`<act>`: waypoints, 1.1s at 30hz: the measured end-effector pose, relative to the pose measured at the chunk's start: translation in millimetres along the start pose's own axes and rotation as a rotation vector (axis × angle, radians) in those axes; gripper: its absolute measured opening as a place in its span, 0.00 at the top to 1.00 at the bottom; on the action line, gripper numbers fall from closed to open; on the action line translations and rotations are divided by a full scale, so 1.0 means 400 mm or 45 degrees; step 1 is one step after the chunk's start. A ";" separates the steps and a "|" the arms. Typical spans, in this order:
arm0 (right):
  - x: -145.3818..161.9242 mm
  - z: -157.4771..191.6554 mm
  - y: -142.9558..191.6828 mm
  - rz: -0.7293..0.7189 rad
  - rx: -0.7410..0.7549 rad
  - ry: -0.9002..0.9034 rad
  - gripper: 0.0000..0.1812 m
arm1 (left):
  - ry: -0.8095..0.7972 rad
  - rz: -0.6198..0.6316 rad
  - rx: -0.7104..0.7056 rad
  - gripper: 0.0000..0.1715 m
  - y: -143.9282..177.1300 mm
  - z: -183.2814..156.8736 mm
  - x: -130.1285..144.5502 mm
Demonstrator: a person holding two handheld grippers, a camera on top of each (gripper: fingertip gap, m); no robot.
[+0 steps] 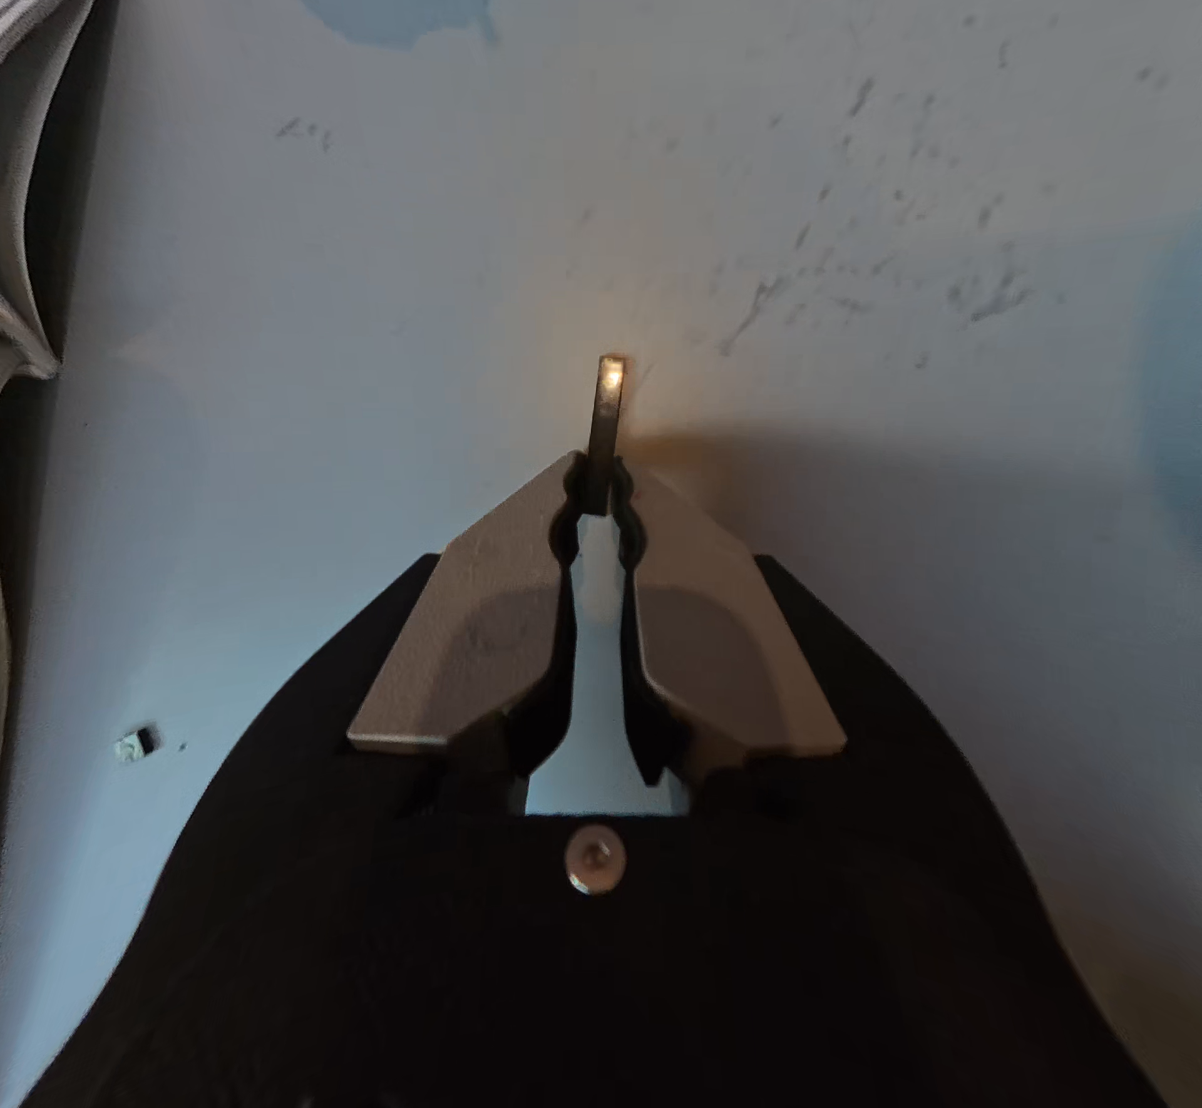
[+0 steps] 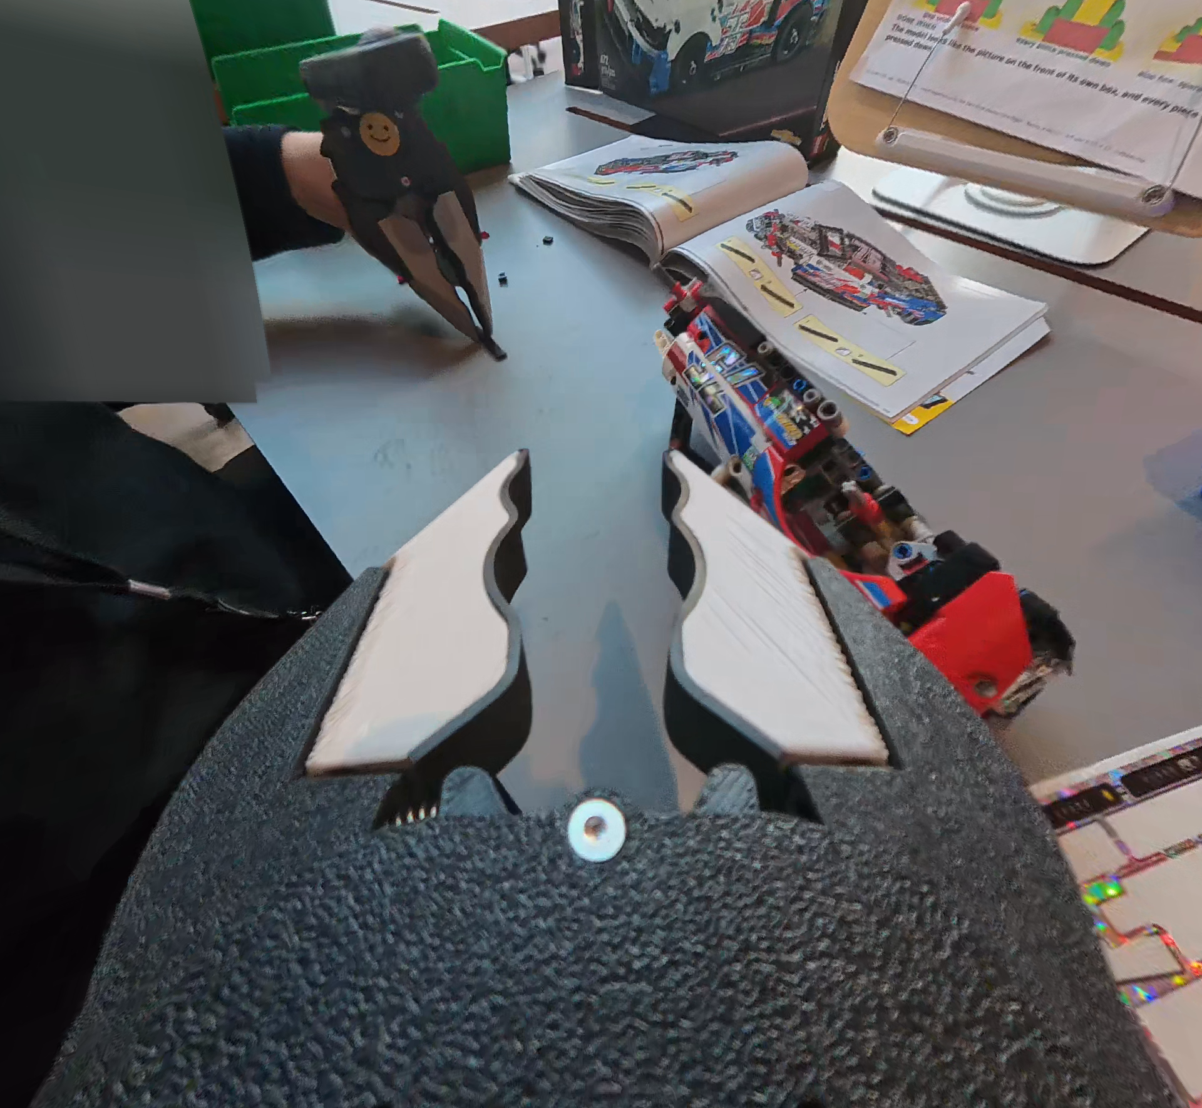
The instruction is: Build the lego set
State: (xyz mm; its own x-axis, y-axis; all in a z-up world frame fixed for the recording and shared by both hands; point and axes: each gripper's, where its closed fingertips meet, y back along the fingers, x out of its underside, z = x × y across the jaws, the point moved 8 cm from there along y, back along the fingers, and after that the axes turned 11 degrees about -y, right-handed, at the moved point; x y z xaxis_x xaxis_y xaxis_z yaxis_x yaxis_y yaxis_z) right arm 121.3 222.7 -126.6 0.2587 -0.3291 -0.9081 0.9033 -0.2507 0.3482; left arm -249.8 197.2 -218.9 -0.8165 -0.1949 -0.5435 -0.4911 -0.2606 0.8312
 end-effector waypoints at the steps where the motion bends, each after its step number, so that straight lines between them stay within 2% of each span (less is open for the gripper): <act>1: 0.012 0.001 -0.007 0.015 0.001 -0.003 0.79 | -0.018 -0.019 -0.011 0.98 -0.012 -0.006 -0.018; 6: 0.041 0.019 -0.039 0.025 -0.044 0.021 0.80 | -0.255 -0.086 -0.123 0.98 -0.063 -0.044 -0.158; 11: 0.043 0.052 -0.072 0.040 0.011 0.233 0.85 | -0.315 -0.245 -0.077 0.98 -0.088 -0.078 -0.338; 14: 0.061 0.057 -0.097 0.107 0.056 0.303 0.85 | -0.356 -0.327 -0.059 0.98 -0.111 -0.107 -0.414; 20: 0.112 0.032 -0.106 0.149 0.176 0.369 0.88 | -0.428 -0.318 -0.203 0.98 -0.154 -0.107 -0.447; 23: 0.111 0.024 -0.095 0.142 0.199 0.417 0.88 | -0.576 -0.377 -0.261 0.98 -0.144 -0.124 -0.475; 28: 0.094 0.028 -0.094 0.175 0.256 0.584 0.88 | -0.814 -0.256 -0.387 0.98 -0.168 -0.147 -0.494; 33: 0.097 0.041 -0.117 0.264 0.330 0.800 0.90 | -0.881 -0.285 -0.479 0.98 -0.162 -0.156 -0.509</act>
State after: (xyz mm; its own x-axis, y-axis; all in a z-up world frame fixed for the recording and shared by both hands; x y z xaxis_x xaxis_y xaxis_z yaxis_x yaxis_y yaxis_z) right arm 83.5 206.8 -174.3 0.6353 0.1743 -0.7523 0.7239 -0.4739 0.5015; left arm -32.9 194.7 -169.6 -0.7743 0.4948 -0.3945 -0.6304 -0.5481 0.5498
